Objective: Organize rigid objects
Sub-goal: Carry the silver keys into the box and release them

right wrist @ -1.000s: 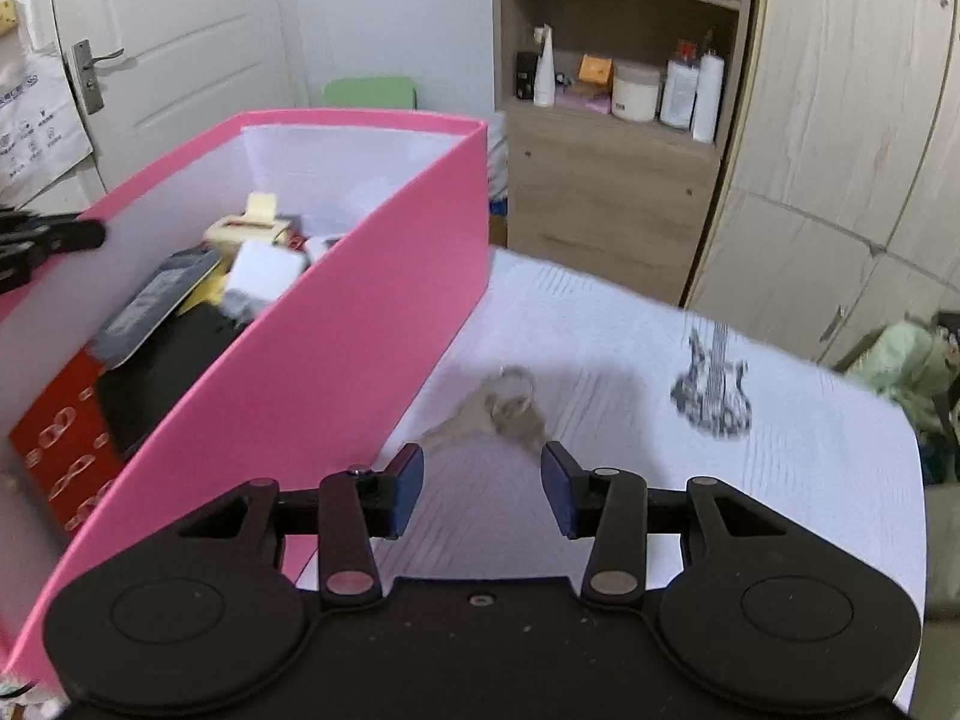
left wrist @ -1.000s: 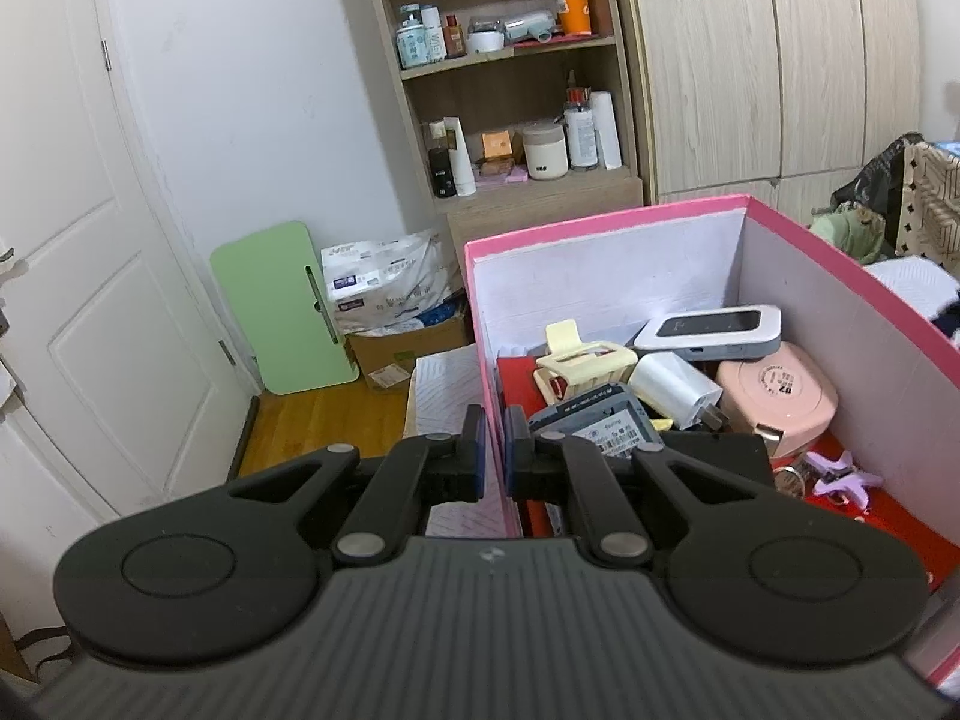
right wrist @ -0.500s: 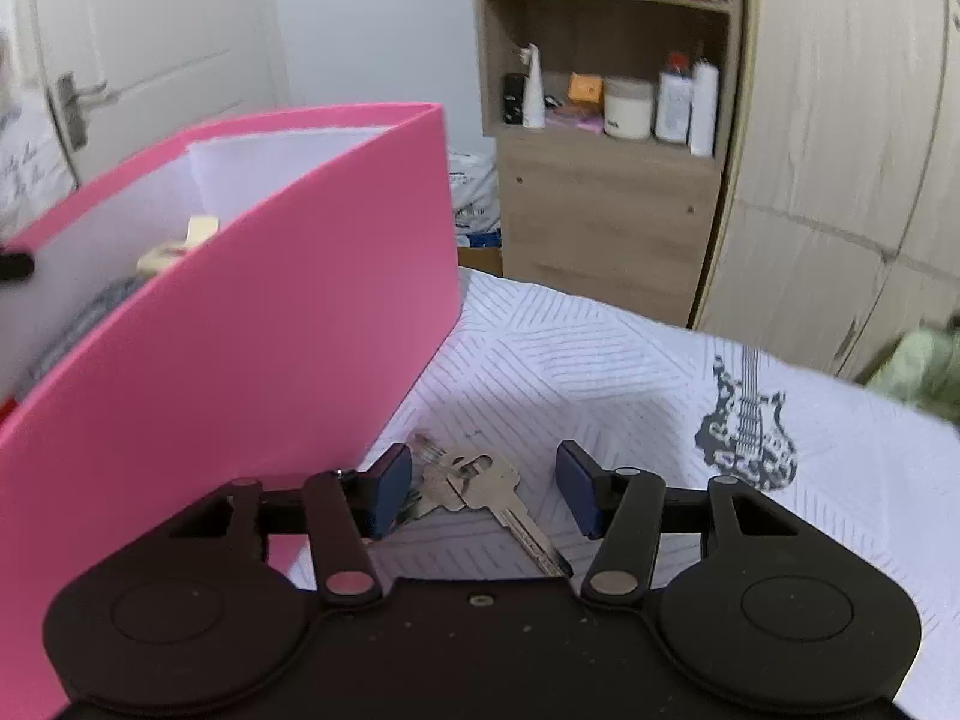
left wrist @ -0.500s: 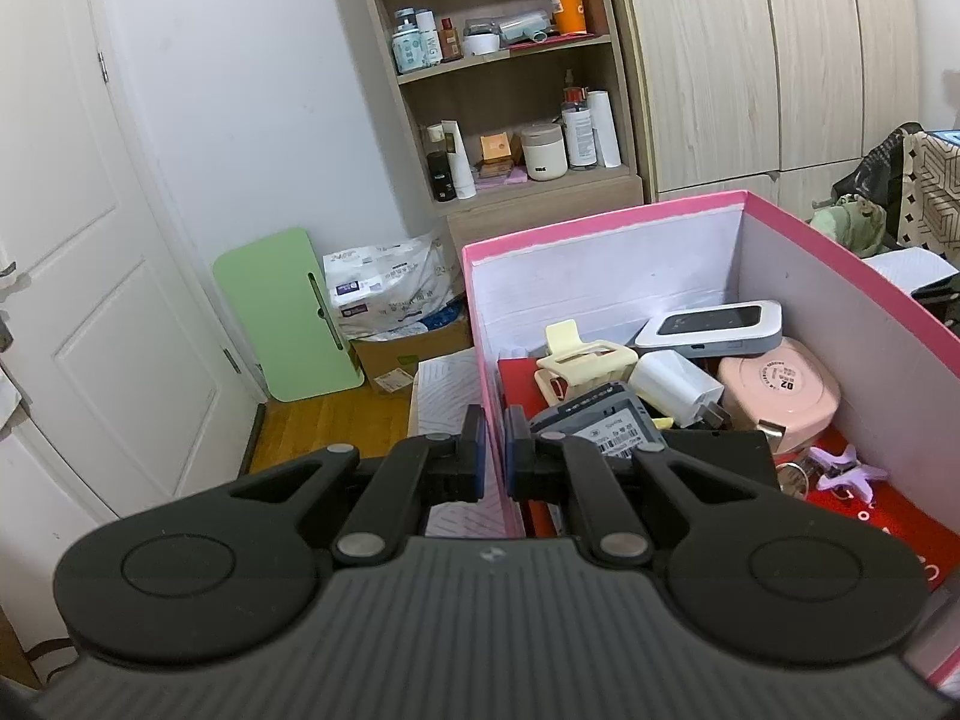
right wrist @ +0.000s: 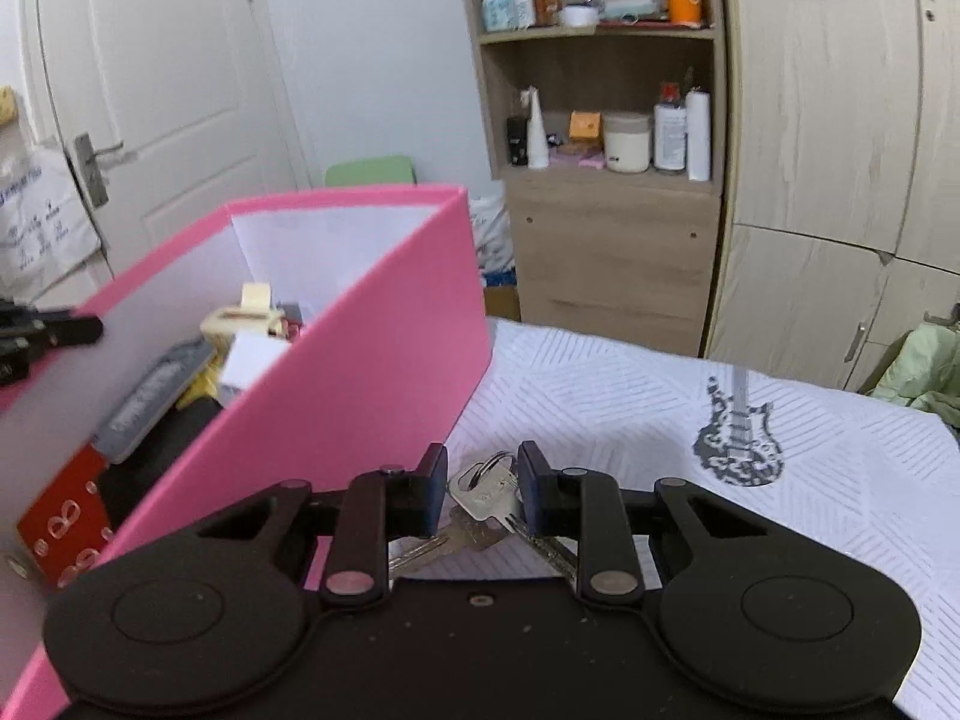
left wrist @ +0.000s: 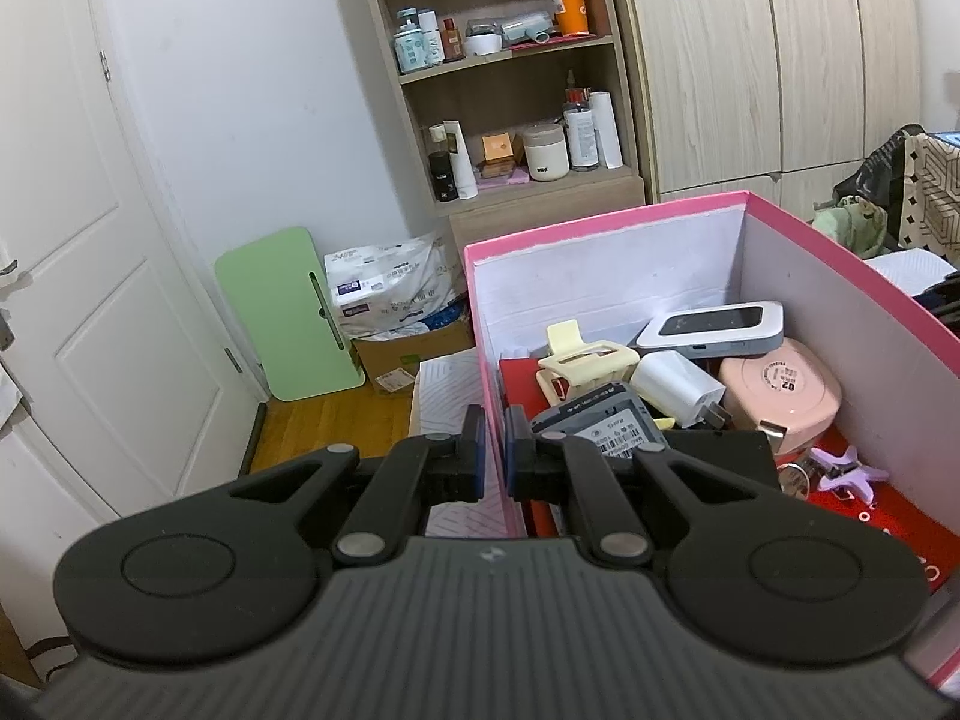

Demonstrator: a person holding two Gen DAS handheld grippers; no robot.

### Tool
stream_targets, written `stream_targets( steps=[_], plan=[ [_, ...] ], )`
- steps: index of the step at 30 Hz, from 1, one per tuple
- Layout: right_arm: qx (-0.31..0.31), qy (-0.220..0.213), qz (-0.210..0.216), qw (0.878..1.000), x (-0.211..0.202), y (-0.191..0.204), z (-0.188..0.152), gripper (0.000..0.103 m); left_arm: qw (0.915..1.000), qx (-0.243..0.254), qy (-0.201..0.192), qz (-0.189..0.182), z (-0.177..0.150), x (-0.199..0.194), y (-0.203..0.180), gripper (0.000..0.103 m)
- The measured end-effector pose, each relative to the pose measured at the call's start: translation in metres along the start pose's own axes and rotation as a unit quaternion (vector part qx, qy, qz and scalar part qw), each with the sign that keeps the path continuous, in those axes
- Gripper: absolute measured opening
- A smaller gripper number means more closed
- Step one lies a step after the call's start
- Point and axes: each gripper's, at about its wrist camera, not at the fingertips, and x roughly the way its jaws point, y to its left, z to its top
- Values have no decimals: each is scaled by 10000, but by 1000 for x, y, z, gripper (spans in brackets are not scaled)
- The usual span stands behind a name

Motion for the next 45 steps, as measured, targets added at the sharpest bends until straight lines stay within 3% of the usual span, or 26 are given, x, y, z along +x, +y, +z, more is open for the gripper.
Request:
stream_targets(
  steps=[7,14,19,23,27,32,38,40,41,45],
  plan=[
    [236,-333,41,9992,-29,-2,11,29,10000,-21,-9,-9,0,0,1,7],
    [246,-760,-207,9966,-66,7,34,29,10000,74,23,-3,1,-1,-1,7],
    [-6,-1016,104,9948,-95,29,58,29,10000,43,18,-15,1,-1,-1,7],
    [-175,-1105,609,9919,-112,50,68,30,10000,-10,-2,-44,2,-2,-1,7],
    [-135,-740,1227,9896,-105,67,71,30,10000,-4,-10,-44,2,-2,-2,7],
    [72,358,1555,9872,-62,82,58,30,10000,-9,-11,-46,2,-2,-2,7],
    [-273,1221,1435,9817,-18,100,34,30,10000,2,-14,-52,2,-1,-2,7],
    [-912,1157,1050,9835,-15,114,28,29,10000,-3,-19,-69,3,-2,-2,7],
    [-1133,1117,833,9837,-15,120,25,36,10000,2,-20,-66,2,-1,-1,7],
    [-999,1225,1050,9818,-12,115,28,36,9999,-28,-30,-102,2,-1,0,7]
  ],
)
